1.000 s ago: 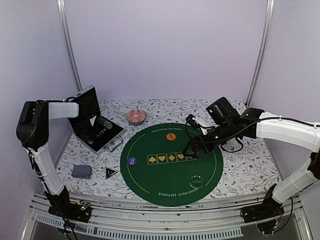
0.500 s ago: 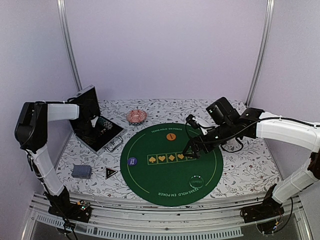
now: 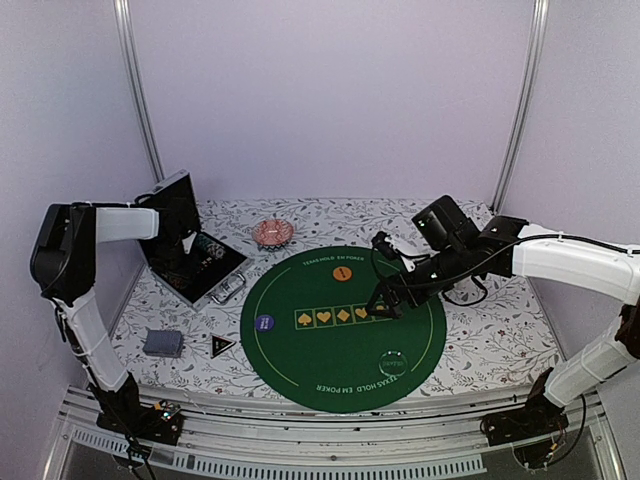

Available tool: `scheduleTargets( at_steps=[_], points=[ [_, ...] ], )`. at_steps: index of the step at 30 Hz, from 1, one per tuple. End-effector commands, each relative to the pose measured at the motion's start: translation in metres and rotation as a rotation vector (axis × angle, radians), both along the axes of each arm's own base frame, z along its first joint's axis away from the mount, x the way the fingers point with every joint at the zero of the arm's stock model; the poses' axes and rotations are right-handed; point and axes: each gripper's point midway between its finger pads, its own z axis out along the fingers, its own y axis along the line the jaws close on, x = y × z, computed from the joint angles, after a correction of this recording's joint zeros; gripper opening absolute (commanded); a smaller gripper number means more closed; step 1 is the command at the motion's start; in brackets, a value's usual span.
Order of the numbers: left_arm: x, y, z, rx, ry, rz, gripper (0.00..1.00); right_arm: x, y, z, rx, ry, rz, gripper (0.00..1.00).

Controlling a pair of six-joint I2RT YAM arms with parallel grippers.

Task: Distribute texas hold em gaming equipment
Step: Pick up the poker chip from the chip case.

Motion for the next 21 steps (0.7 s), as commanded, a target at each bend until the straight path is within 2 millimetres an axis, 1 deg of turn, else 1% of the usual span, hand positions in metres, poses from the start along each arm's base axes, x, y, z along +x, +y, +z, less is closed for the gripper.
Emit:
scheduleTargets(
  at_steps=[1, 7, 13, 17, 21],
  points=[
    [0.003, 0.002, -0.009, 0.006, 0.016, 0.009, 0.70, -0.002, -0.003, 0.001, 0.003, 0.007, -0.001, 0.99],
    [0.004, 0.002, -0.012, -0.041, 0.023, 0.020, 0.68, -0.003, -0.005, -0.001, -0.001, 0.011, -0.002, 0.99],
    [0.007, 0.008, -0.018, -0.070, 0.014, 0.037, 0.64, -0.003, -0.005, -0.002, -0.001, 0.012, -0.002, 0.99],
    [0.005, 0.017, -0.019, -0.062, 0.018, 0.067, 0.58, -0.004, -0.006, -0.002, 0.000, 0.011, -0.002, 0.99],
    [0.005, 0.019, -0.016, -0.077, 0.010, 0.076, 0.54, -0.005, -0.006, -0.001, 0.000, 0.012, -0.001, 0.99]
  ],
)
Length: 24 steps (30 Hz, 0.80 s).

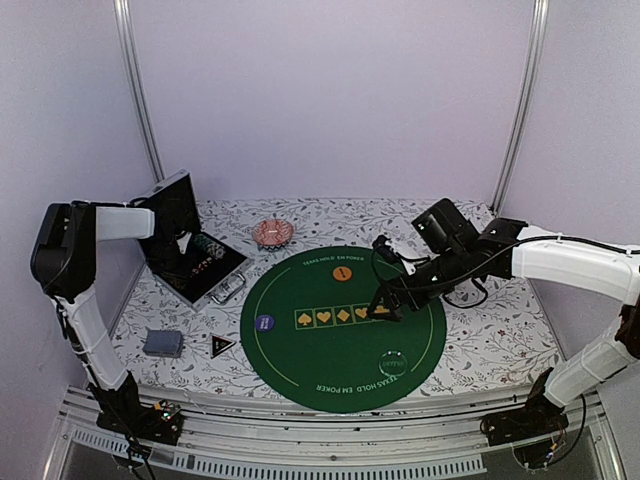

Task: Distribute texas hold em gaming equipment
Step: Pick up the poker chip from the chip case.

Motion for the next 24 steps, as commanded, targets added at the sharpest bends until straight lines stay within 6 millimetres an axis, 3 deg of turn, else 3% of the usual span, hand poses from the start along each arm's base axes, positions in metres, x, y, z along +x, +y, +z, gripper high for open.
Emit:
scheduleTargets(
  at_steps=[1, 6, 8, 10, 13, 14, 20, 24],
  points=[
    [0.002, 0.009, -0.007, -0.013, -0.001, 0.032, 0.54, -0.001, -0.003, 0.005, 0.015, -0.003, -0.003, 0.99],
    [-0.001, 0.015, -0.014, -0.014, 0.022, 0.059, 0.53, -0.001, -0.002, 0.008, 0.022, -0.003, -0.006, 0.99],
    [-0.001, 0.018, -0.014, -0.009, 0.023, 0.066, 0.48, -0.001, -0.002, 0.008, 0.021, -0.001, -0.008, 0.99],
    [-0.001, 0.017, -0.013, -0.015, 0.020, 0.065, 0.38, -0.001, -0.002, 0.008, 0.021, 0.000, -0.008, 0.99],
    [0.000, 0.015, -0.008, -0.028, 0.008, 0.062, 0.05, 0.000, -0.002, 0.010, 0.022, 0.000, -0.011, 0.99],
    [0.001, 0.015, -0.005, -0.029, 0.000, 0.062, 0.00, 0.000, -0.002, 0.011, 0.023, -0.001, -0.012, 0.99],
    [0.005, 0.014, 0.031, -0.043, -0.098, 0.074, 0.00, 0.002, -0.001, 0.015, 0.024, -0.003, -0.019, 0.99],
    [0.009, 0.002, 0.072, -0.109, -0.205, 0.059, 0.00, 0.005, 0.004, 0.021, 0.030, -0.002, -0.017, 0.99]
  ],
)
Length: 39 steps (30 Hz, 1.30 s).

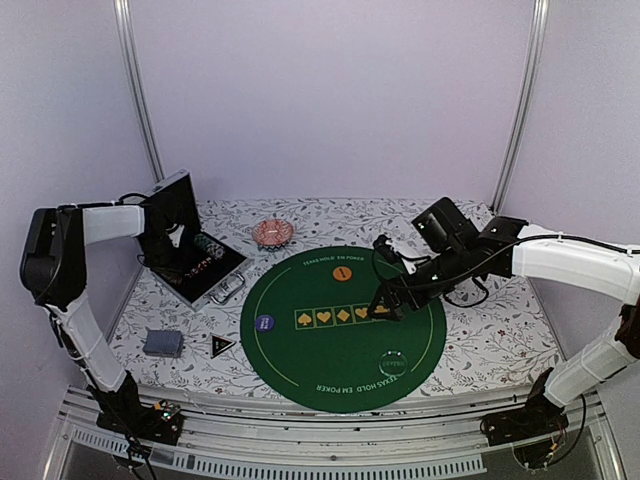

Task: Distribute texas hold em gaming equipment
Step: Pick up the poker chip from the chip case, then pass from the left arm to the right

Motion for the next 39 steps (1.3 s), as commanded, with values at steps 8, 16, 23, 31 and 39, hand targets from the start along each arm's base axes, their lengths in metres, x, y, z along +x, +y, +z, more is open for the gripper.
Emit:
scheduleTargets(
  at_steps=[8, 16, 23, 31, 39],
  points=[
    [0.015, -0.054, 0.151, -0.300, -0.437, -0.089, 0.00, 0.020, 0.017, 0.042, 0.057, -0.046, -0.013, 0.99],
    [0.000, -0.169, 0.197, -0.752, -0.504, -0.299, 0.00, 0.051, 0.053, 0.074, 0.068, -0.146, -0.048, 0.99],
    [-0.033, -0.260, 0.195, -1.099, -0.385, -0.426, 0.00, 0.069, 0.109, 0.081, -0.037, -0.336, 0.028, 0.99],
    [-0.042, -0.306, 0.169, -1.264, -0.216, -0.430, 0.00, 0.088, 0.147, 0.072, -0.058, -0.500, 0.140, 0.99],
    [-0.044, -0.333, 0.153, -1.383, -0.108, -0.380, 0.00, 0.116, 0.159, 0.050, -0.078, -0.583, 0.195, 0.92]
  ],
)
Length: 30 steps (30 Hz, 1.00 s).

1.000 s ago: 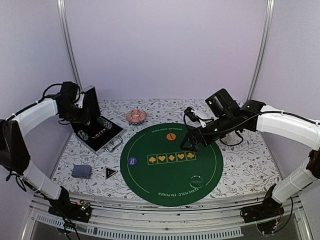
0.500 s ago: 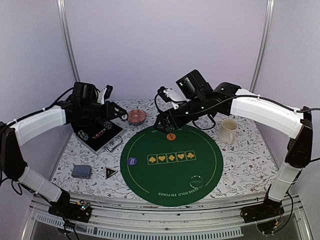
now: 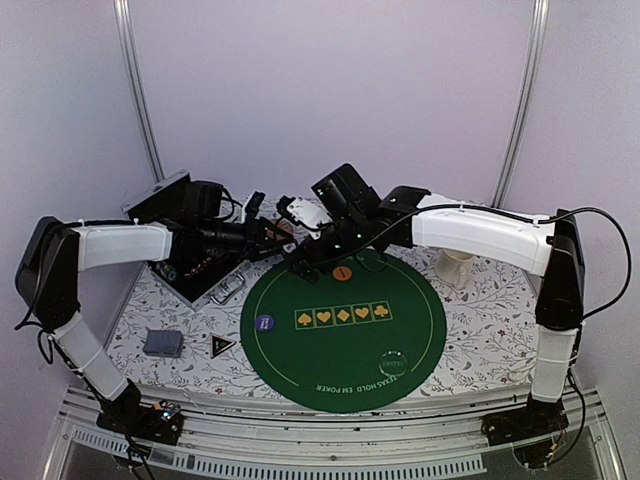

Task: Distribute texas hold em gaming equipment
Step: Pass from the left arm to the right

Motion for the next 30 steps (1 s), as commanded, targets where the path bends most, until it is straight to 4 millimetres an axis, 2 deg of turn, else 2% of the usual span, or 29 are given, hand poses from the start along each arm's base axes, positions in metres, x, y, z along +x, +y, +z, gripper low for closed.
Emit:
scheduleTargets(
  at_steps=[1, 4, 9, 11, 12, 13, 14, 20, 25, 30],
  points=[
    [-0.004, -0.026, 0.010, -0.116, 0.026, -0.054, 0.00, 0.027, 0.006, -0.001, 0.019, -0.060, 0.032, 0.90],
    [0.000, -0.037, -0.004, -0.105, 0.058, -0.057, 0.00, 0.040, -0.002, -0.011, 0.027, -0.027, 0.026, 0.86],
    [0.016, -0.051, -0.035, -0.099, 0.127, -0.049, 0.00, 0.049, -0.014, -0.026, 0.004, -0.021, 0.050, 0.85],
    [0.020, -0.058, -0.051, -0.075, 0.152, -0.051, 0.00, 0.049, -0.020, -0.027, 0.015, -0.002, 0.055, 0.85],
    [0.022, -0.060, -0.054, -0.071, 0.157, -0.052, 0.00, 0.048, -0.024, -0.032, 0.012, 0.010, 0.053, 0.86],
    [0.024, -0.065, -0.071, -0.057, 0.188, -0.055, 0.00, 0.049, -0.028, -0.035, 0.012, 0.018, 0.052, 0.86],
    [0.025, -0.068, -0.079, -0.053, 0.203, -0.059, 0.00, 0.049, -0.031, -0.040, 0.007, 0.028, 0.051, 0.86],
    [0.042, -0.079, -0.118, 0.002, 0.254, -0.032, 0.00, 0.053, -0.042, -0.068, -0.030, 0.076, 0.037, 0.86],
    [0.051, -0.083, -0.140, 0.015, 0.292, -0.013, 0.00, 0.057, -0.042, -0.091, -0.049, 0.111, 0.067, 0.87],
    [0.054, -0.082, -0.154, 0.040, 0.310, 0.008, 0.00, 0.065, -0.042, -0.119, -0.058, 0.160, 0.098, 0.88]
  ],
)
